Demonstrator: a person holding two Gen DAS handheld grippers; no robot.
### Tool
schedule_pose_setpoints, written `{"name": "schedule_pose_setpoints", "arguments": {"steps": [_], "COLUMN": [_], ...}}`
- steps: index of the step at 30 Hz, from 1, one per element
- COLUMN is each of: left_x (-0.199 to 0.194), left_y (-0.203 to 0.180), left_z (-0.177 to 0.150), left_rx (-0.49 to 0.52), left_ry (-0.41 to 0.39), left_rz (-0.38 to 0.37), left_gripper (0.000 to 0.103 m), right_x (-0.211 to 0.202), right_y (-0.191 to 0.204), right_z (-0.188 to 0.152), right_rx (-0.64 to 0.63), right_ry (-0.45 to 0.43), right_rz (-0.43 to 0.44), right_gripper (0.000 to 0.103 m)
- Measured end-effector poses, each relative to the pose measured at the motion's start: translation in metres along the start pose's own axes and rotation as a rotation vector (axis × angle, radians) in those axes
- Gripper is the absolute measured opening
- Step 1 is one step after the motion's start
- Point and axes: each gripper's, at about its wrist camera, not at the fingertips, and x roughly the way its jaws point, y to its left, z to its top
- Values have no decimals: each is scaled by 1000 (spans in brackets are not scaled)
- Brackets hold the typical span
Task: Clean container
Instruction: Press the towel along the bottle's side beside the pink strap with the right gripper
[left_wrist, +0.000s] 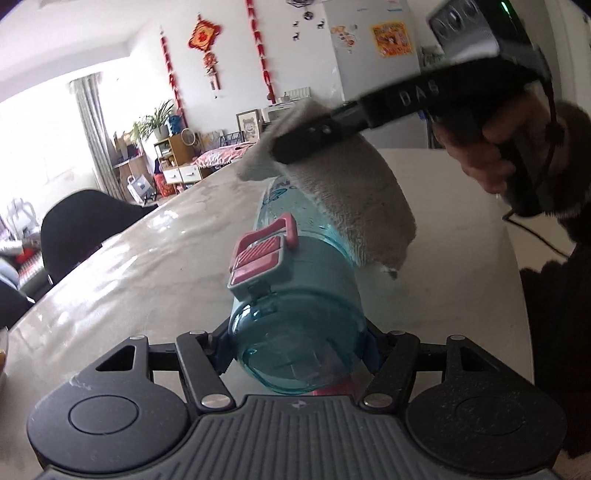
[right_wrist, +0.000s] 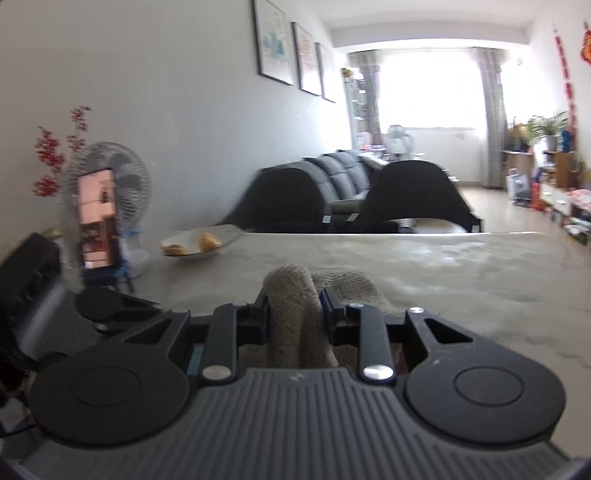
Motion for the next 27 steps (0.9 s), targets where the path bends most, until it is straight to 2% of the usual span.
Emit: {"name": "schedule_pose_setpoints", "arguments": {"steps": [3,6,8,10,14,17,20,23,25,27], "left_x": [0,1,1,1,-3,1,9,19,23,23], "left_y": [1,4,6,9,24,28,26,21,19,22], "left_z": [2,3,4,3,2,1,1,1,1,-2], "left_rx": [10,-6,-23,-59,-227,-274,-271,-234,-215,-221], "left_ry": [10,13,14,6,-60,-89,-48,11,26,27], "left_rz": [-12,-24,-32,-56,-154,-167,-180,-200,-198,-206], "left_gripper": [67,67,67,68,76,76,75,70,69,69], "right_x": [4,11,11,9,3,-1,-5,-9,-12,-15], "right_y": [5,7,5,2,-3,-4,-2,0,1,2], "right_z": [1,-3,-4,-3,-4,-4,-5,-6,-6,-7], "right_rx": [6,-13,-9,-2,-4,-11,-32,-52,-65,-79], "right_ry": [16,61,61,68,80,84,83,81,80,78], "right_rz": [68,79,88,102,132,154,175,196,210,224], "right_gripper": [26,26,26,26,26,26,27,38,61,80]}}
